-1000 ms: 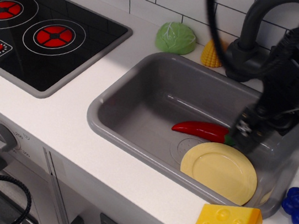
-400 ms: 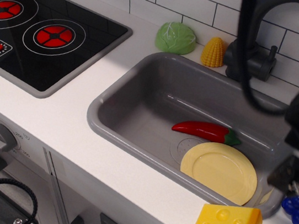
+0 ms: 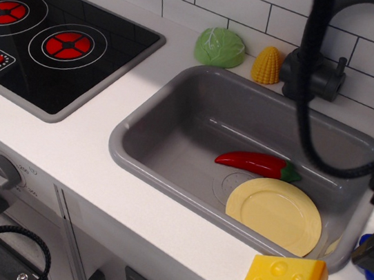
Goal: Put blueberries on plate sink
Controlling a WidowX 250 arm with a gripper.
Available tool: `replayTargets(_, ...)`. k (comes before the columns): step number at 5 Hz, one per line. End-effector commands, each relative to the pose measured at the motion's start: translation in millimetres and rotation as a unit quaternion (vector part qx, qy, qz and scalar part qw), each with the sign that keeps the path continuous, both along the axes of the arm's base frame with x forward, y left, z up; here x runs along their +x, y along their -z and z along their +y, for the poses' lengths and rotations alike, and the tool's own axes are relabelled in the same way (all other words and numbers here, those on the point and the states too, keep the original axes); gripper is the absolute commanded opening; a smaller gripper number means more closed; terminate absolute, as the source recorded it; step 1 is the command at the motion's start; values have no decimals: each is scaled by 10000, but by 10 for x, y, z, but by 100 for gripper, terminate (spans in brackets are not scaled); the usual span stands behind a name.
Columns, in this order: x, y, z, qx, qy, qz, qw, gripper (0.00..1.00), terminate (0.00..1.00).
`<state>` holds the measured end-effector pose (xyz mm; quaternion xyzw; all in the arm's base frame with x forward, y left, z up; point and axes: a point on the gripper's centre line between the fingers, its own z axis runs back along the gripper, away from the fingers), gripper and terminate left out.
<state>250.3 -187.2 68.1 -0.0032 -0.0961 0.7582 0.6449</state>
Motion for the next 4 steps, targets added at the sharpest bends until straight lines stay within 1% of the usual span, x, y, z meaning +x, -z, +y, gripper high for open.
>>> replayTargets(1, 66, 13, -39, -109, 27, 46, 9999, 100, 0)
replayTargets(3, 88, 111, -90, -164, 19, 120, 9998, 100, 0)
replayTargets(4, 99, 110, -67, -128, -35, 86, 9999, 0, 0)
